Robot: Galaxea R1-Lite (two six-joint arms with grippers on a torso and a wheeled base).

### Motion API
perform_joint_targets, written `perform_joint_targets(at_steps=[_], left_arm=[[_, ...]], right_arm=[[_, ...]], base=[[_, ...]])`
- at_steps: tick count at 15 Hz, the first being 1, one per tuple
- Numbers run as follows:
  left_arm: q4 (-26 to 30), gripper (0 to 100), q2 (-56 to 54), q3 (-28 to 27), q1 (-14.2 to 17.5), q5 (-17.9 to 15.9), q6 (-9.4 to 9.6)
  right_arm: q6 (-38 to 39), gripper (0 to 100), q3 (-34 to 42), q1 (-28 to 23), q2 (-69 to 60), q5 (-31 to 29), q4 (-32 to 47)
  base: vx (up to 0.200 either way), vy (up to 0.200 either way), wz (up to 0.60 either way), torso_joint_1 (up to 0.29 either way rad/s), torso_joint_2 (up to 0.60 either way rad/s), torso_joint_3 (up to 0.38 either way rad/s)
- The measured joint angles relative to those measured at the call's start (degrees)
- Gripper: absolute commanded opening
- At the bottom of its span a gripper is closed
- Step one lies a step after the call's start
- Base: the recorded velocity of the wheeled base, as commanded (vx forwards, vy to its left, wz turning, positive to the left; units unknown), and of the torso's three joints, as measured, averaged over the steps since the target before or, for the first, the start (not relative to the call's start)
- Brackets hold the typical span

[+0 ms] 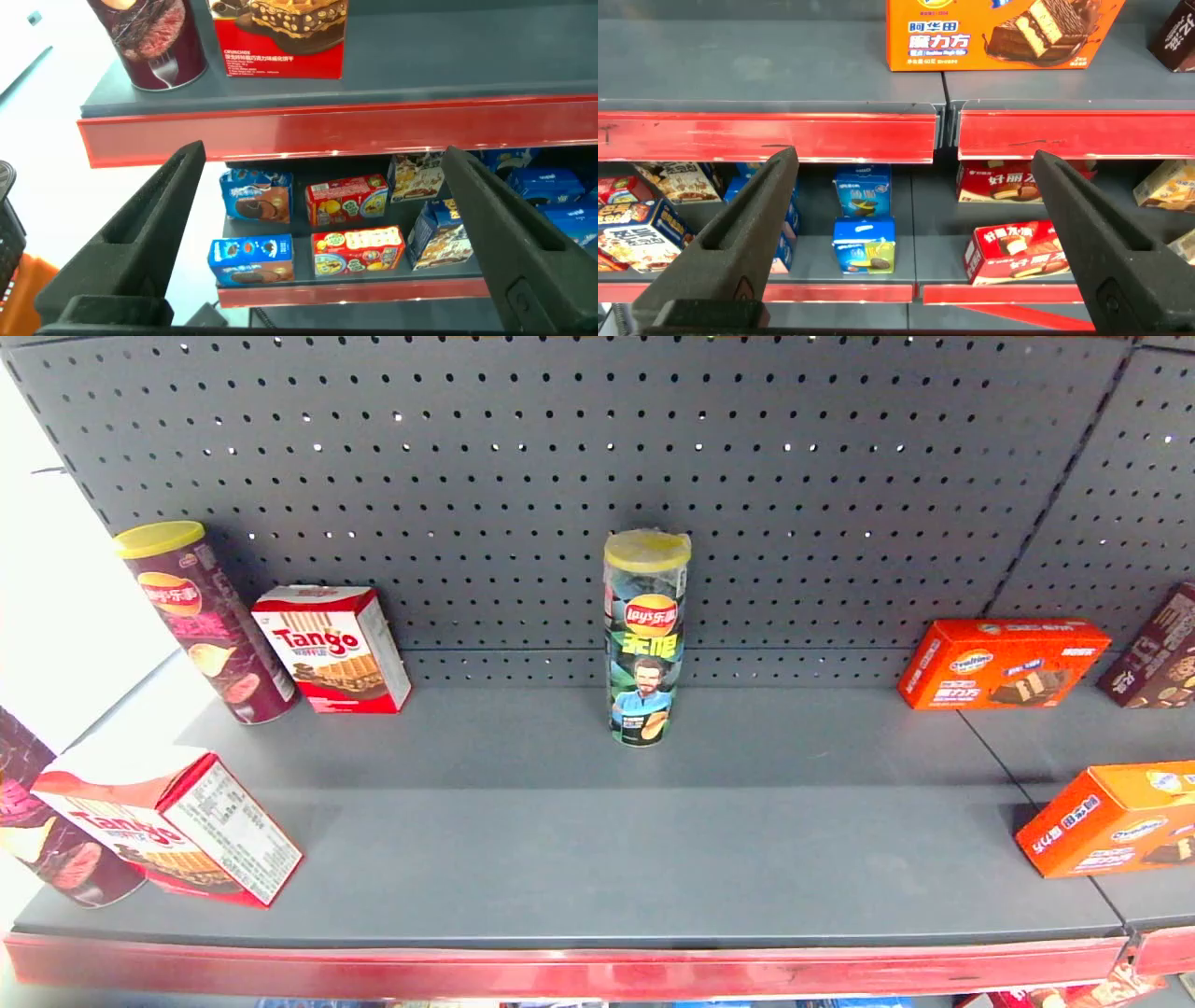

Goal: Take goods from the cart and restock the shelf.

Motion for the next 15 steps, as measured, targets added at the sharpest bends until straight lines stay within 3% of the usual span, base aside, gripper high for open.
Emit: perform_joint_targets(at_steps=[2,13,15], left_arm=[[0.0,100,0.0,0.0,0.0,-0.05,-0.07],[0.0,100,0.0,0.0,0.02,-0.07,0.0],[0.0,100,0.0,0.0,0.0,-0.05,0.01]], right_arm=[[0.0,100,0.0,0.0,0.0,0.02,0.0],[0.0,100,0.0,0.0,0.02,0.05,0.02],[-0.05,100,0.0,0.05,0.02,-0.04,0.0]], base=[[0.0,0.0,0.0,0.0,0.0,0.0],[0.0,0.0,0.6,0.005,0.0,0.001],[0.0,0.0,0.0,0.0,0.0,0.0]])
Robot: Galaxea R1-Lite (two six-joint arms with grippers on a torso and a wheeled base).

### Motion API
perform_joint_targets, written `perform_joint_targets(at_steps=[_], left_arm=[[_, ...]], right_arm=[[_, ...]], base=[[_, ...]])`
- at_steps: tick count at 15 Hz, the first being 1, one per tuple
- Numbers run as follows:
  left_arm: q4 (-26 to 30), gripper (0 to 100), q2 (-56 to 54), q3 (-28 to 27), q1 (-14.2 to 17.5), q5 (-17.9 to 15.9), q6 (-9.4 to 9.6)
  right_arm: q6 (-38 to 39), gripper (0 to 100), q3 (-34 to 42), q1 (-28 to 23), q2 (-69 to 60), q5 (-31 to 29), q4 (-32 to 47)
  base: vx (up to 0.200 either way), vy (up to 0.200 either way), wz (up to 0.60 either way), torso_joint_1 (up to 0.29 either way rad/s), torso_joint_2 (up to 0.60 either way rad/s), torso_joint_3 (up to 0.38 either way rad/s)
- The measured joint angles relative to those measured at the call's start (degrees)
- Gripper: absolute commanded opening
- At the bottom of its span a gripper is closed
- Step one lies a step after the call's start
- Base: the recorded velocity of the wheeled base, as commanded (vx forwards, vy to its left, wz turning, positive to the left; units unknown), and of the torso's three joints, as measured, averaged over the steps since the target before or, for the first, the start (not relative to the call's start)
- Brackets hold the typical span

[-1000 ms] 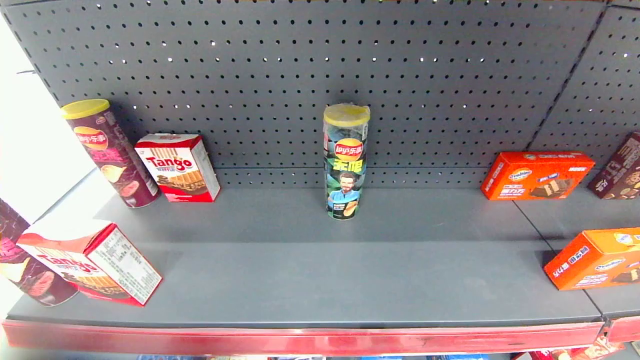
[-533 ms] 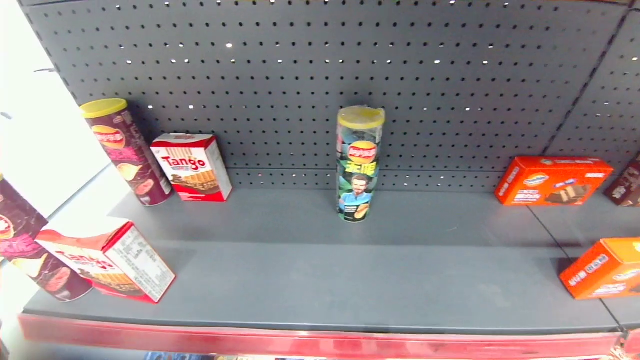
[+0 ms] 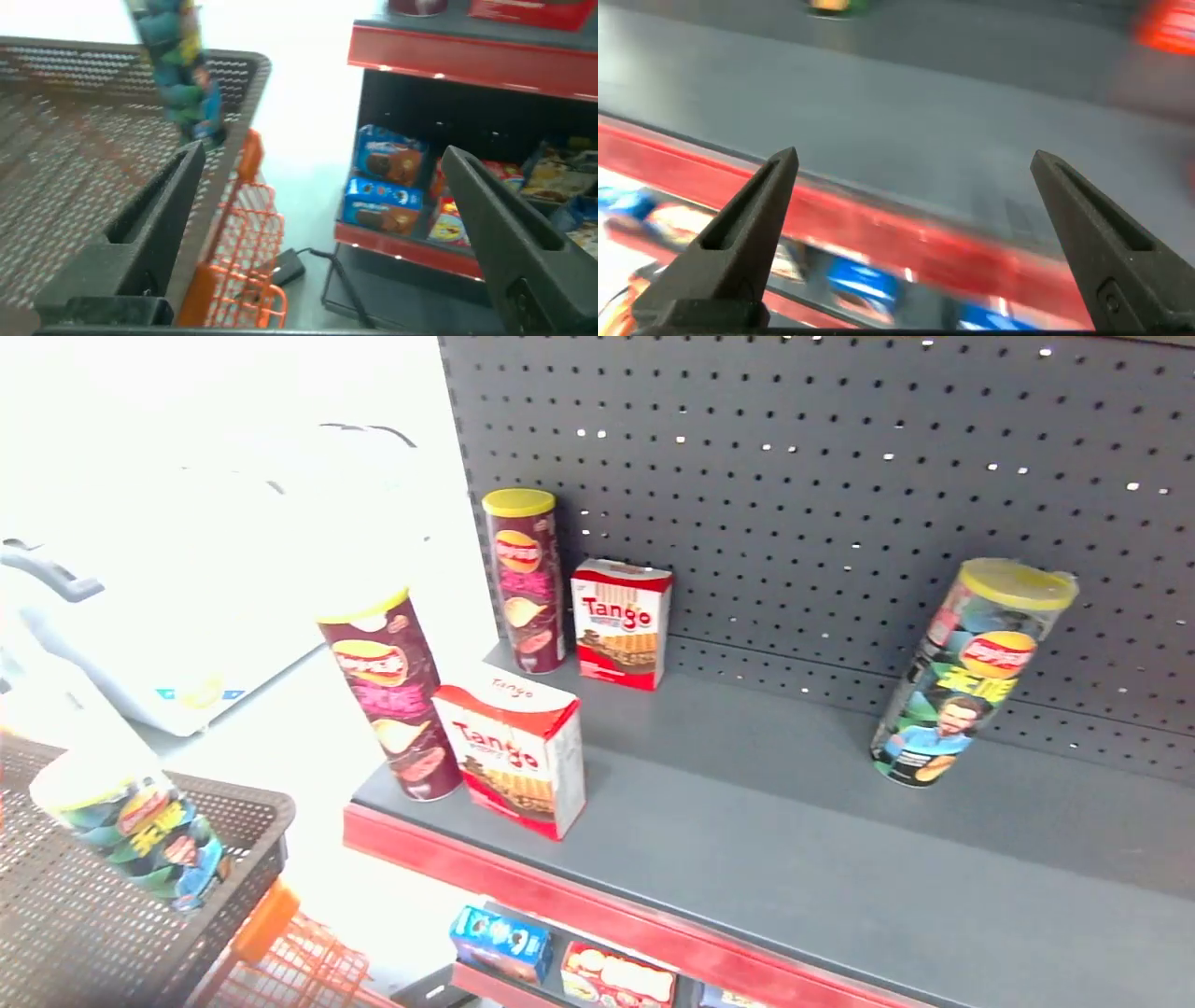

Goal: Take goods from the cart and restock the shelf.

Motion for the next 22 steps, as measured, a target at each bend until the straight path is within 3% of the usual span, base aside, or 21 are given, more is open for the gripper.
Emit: perform_joint_targets(at_steps=[13,16,19,22], left_arm=[[0.0,100,0.0,0.0,0.02,0.27,0.05],[0.71,100,0.51,-2.65,0.09,1.3,1.89],[3.11,100,7.56,-11.15,0.06,3.68,3.58],[3.66,100,20.22,-18.63,-3.06,12.32,3.39]], right_arm=[[0.0,100,0.0,-0.05,0.02,0.0,0.0],[0.0,100,0.0,0.0,0.02,-0.02,0.0],[0.0,100,0.0,-0.05,0.02,-0.02,0.0],[0.02,100,0.0,-0.05,0.02,0.0,0.0]], base=[[0.0,0.0,0.0,0.0,0.0,0.0],[0.0,0.0,0.0,0.0,0.0,0.0],[0.0,0.0,0.0,0.0,0.0,0.0],[0.0,0.0,0.0,0.0,0.0,0.0]])
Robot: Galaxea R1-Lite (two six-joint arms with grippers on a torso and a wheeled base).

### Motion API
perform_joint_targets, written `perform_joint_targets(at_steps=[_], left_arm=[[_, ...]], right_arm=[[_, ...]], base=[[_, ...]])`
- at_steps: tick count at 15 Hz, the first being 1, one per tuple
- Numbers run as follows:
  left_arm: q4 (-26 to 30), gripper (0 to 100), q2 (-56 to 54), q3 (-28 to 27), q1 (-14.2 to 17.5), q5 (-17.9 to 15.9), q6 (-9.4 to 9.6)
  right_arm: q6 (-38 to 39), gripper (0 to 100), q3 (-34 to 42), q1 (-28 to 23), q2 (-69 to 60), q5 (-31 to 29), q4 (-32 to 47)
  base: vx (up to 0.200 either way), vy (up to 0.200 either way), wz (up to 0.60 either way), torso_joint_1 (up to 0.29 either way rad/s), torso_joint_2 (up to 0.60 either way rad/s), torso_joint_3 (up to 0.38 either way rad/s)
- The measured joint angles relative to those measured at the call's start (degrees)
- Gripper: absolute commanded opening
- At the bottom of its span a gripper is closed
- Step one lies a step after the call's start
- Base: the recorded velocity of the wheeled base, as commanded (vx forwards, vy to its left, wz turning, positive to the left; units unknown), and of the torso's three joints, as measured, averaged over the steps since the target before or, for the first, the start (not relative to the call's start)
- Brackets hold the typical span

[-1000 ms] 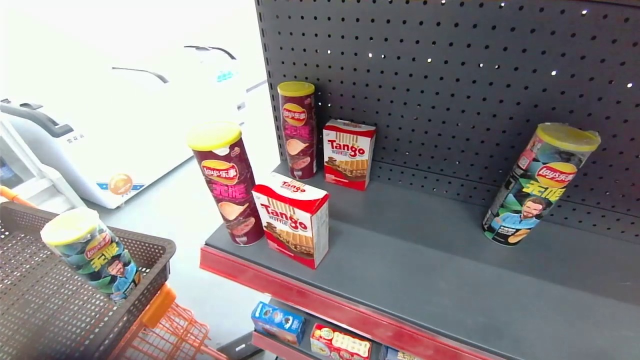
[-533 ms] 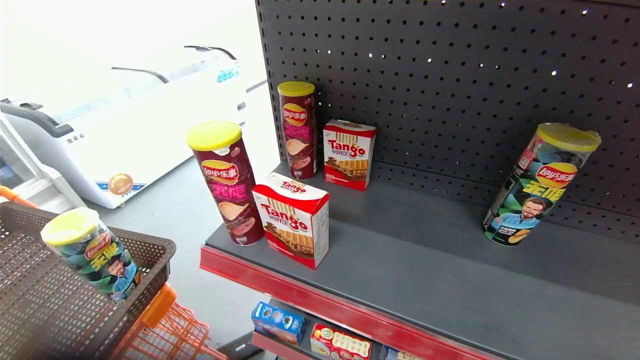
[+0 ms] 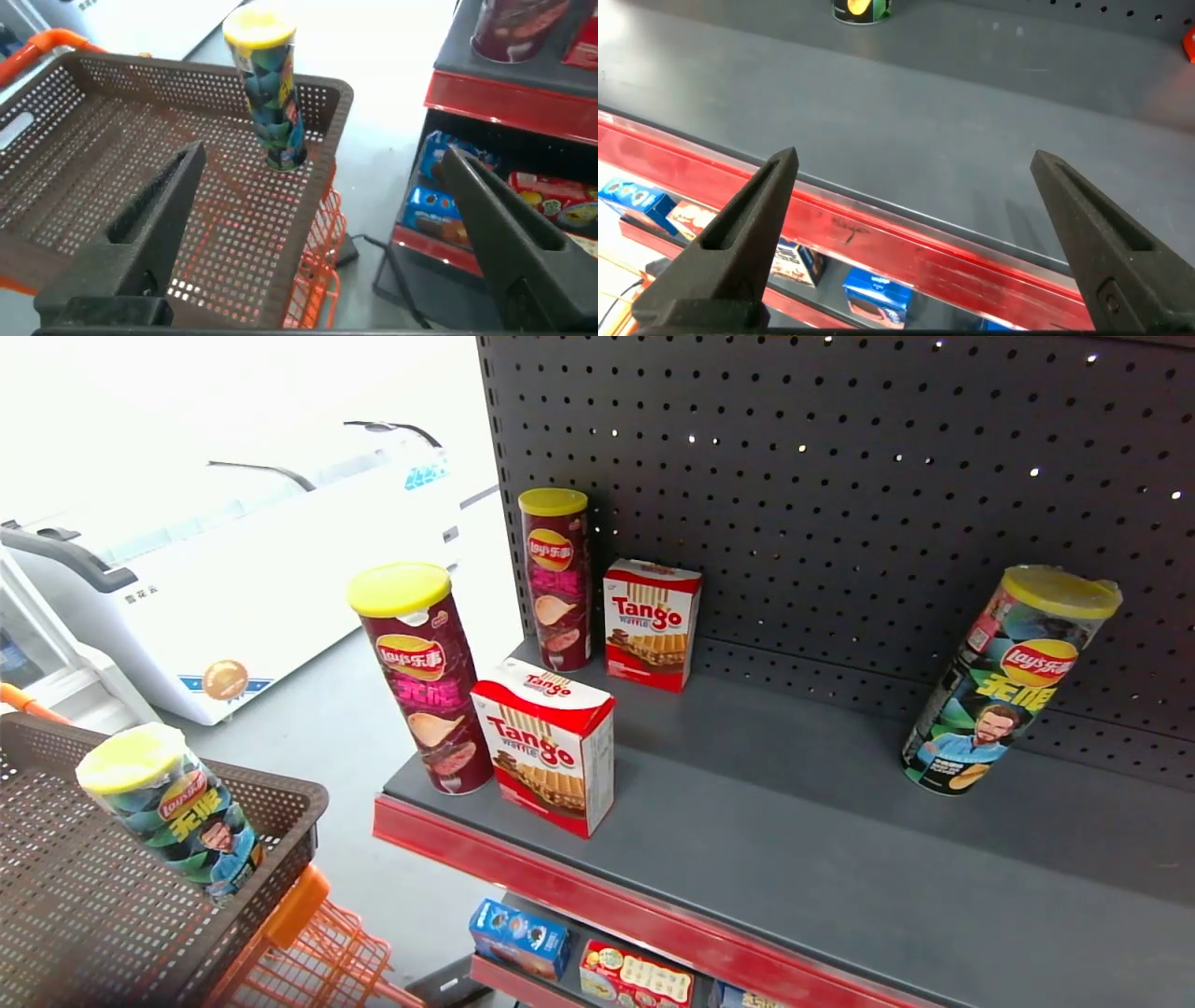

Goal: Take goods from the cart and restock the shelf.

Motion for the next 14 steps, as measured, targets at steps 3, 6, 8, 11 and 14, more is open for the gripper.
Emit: perform_joint_targets(at_steps=[3,6,8,11,14], left_arm=[[0.17,100,11.54,-4.55,5.74,-4.24,-2.3],[-0.87,100,24.03,-9.31,18.1,-12.47,0.28],[-3.99,100,31.63,-11.52,23.7,-13.36,3.94],[-14.85,100,41.69,-11.17,26.42,-13.89,5.03],[-29.25,100,49.82,-6.21,25.48,-15.92,3.78]], right_arm=[[-0.02,100,0.0,0.05,0.0,-0.02,0.0],[0.02,100,0.0,0.0,0.0,-0.02,0.0],[0.0,100,0.0,0.0,0.0,-0.02,0.0],[0.0,100,0.0,0.0,0.0,0.0,0.02],[-0.02,100,0.0,0.05,0.0,0.0,0.0]], base=[[0.0,0.0,0.0,0.0,0.0,0.0],[0.0,0.0,0.0,0.0,0.0,0.0],[0.0,0.0,0.0,0.0,0.0,0.0],[0.0,0.0,0.0,0.0,0.0,0.0],[0.0,0.0,0.0,0.0,0.0,0.0]])
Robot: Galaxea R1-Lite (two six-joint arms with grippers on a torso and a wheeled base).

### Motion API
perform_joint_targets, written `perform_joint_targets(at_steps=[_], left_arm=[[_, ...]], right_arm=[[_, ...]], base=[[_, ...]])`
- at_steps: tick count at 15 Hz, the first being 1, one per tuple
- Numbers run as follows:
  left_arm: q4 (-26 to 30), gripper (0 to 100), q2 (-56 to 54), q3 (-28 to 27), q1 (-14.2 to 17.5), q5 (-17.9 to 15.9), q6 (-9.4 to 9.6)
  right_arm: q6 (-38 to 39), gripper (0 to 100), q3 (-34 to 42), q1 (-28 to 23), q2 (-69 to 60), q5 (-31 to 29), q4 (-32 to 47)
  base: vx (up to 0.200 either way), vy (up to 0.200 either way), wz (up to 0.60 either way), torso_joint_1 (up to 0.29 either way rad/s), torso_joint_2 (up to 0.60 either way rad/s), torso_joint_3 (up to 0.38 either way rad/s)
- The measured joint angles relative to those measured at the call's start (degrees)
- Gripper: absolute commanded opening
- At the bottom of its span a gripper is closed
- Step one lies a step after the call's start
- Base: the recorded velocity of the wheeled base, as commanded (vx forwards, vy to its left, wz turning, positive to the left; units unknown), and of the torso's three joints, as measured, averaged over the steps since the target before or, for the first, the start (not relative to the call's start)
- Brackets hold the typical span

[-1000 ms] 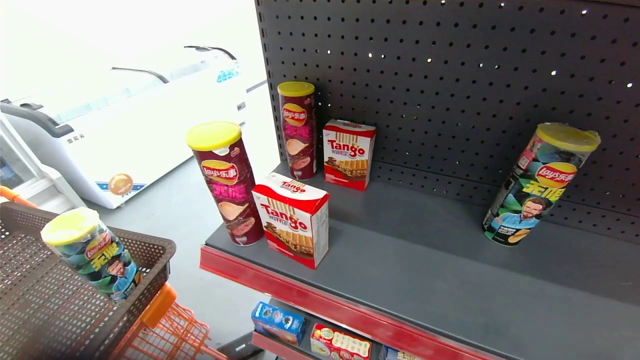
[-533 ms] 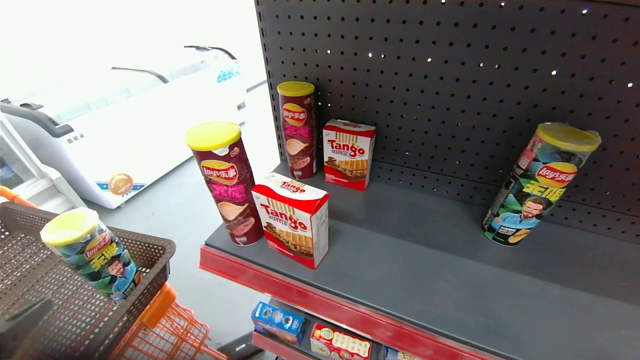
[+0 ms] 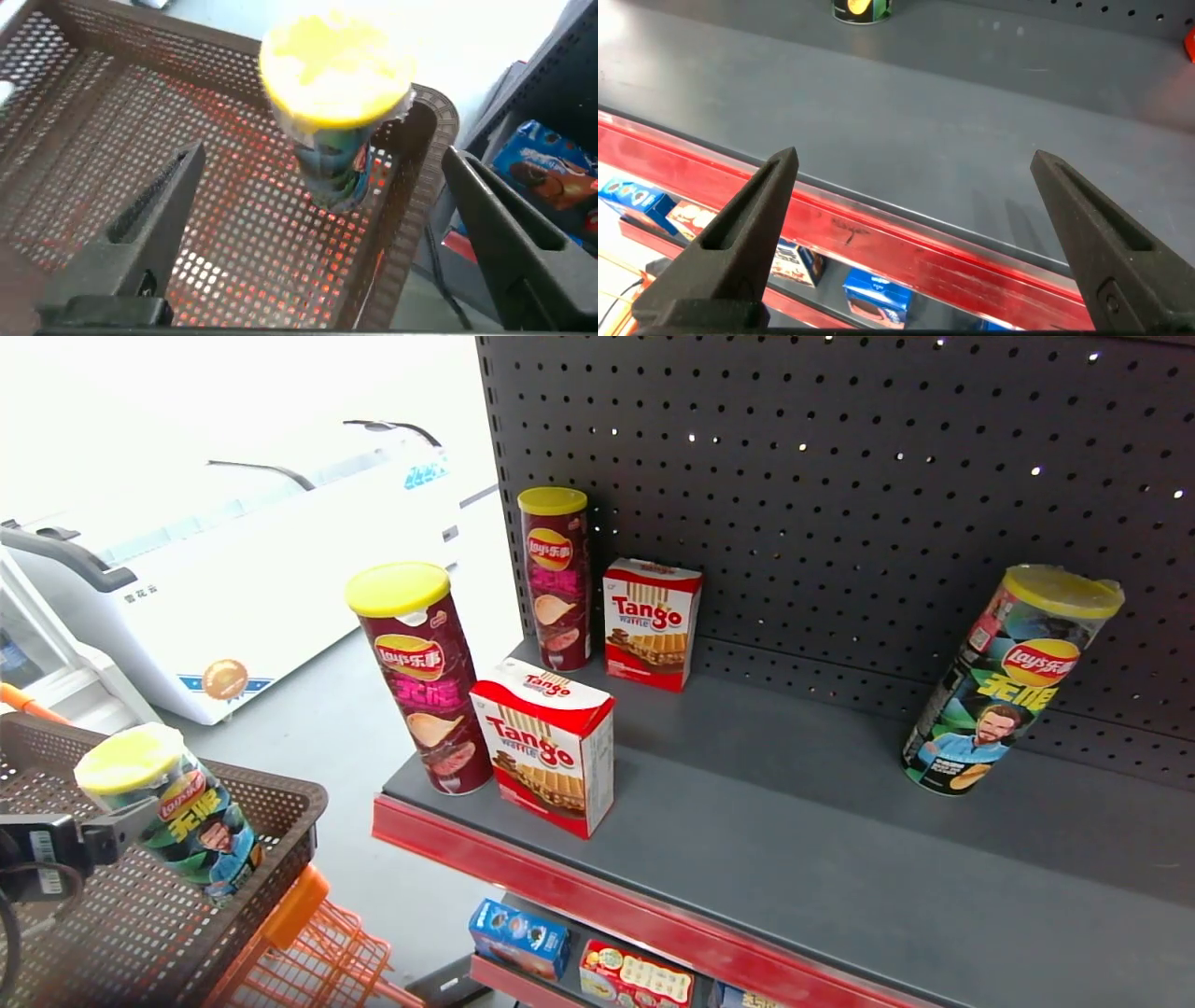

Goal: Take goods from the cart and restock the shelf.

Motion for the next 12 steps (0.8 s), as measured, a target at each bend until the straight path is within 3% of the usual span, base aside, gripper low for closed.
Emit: perform_joint_targets(at_steps=[4,7,12], left_arm=[[-17.05,100,10.29,6.97,-0.63,-2.02,-0.3],[-26.88,100,17.2,10.64,-0.82,-2.27,-1.16],[-33.59,100,25.86,10.73,-0.63,-2.32,-1.71]], right_arm=[[0.02,100,0.0,-0.05,0.0,-0.02,0.0],[0.02,100,0.0,-0.05,0.0,-0.02,0.0],[0.02,100,0.0,-0.05,0.0,-0.02,0.0]], base=[[0.0,0.0,0.0,0.0,0.0,0.0],[0.0,0.0,0.0,0.0,0.0,0.0],[0.0,0.0,0.0,0.0,0.0,0.0]])
